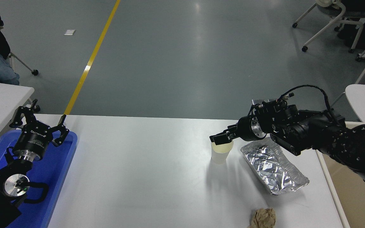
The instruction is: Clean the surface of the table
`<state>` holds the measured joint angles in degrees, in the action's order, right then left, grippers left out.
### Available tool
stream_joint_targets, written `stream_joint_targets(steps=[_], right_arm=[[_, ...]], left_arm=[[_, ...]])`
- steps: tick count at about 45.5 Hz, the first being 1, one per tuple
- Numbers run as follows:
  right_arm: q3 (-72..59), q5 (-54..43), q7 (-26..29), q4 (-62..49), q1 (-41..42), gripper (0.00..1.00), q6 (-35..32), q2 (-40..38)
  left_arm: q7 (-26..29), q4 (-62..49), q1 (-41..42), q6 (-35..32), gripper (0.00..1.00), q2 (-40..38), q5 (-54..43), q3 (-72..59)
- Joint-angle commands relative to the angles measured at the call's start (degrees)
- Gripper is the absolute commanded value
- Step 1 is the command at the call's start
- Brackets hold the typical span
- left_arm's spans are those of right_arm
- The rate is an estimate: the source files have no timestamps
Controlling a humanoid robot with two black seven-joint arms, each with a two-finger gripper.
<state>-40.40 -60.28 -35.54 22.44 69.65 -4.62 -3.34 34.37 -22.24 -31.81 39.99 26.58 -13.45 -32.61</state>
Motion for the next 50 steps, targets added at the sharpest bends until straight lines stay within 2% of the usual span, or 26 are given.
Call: stream_joint_targets(steps=[1,7,34,38,41,44,50], right_arm=[[-2.2,0.0,-0.8,-2.5,-1.9,0.91,3.2,-0.2],[-2.7,0.0,-0.8,-4.4,-3.0,0.82,3.7,-0.2],[-2.7,0.1,-0.8,-5.7,-5.1,0.8,4.2,0.3],[-2.8,0.0,-0.8,-5.7,-5.1,0.71,4.3,0.4],[-2.8,0.0,-0.8,-5.7,-5.1,0.61,4.2,0.4],[-2.9,0.0,-0.8,-5.7,-5.1,0.35,4.0,0.4],[-4.0,-0.1,-0.8,-5.7,-5.1,0.02,3.7,0.4]], left_arm=[[0.0,0.0,0.0,0.0,1.0,0.1,0.0,0.0],[0.0,0.0,0.0,0.0,1.0,0.0,0.0,0.0],[0.0,0.0,0.0,0.0,1.0,0.0,0.0,0.0],[0.0,0.0,0.0,0.0,1.0,0.1,0.0,0.0],[0.0,0.0,0.0,0.0,1.0,0.0,0.0,0.0],[0.0,0.0,0.0,0.0,1.0,0.0,0.0,0.0],[0.0,0.0,0.0,0.0,1.0,0.0,0.0,0.0]])
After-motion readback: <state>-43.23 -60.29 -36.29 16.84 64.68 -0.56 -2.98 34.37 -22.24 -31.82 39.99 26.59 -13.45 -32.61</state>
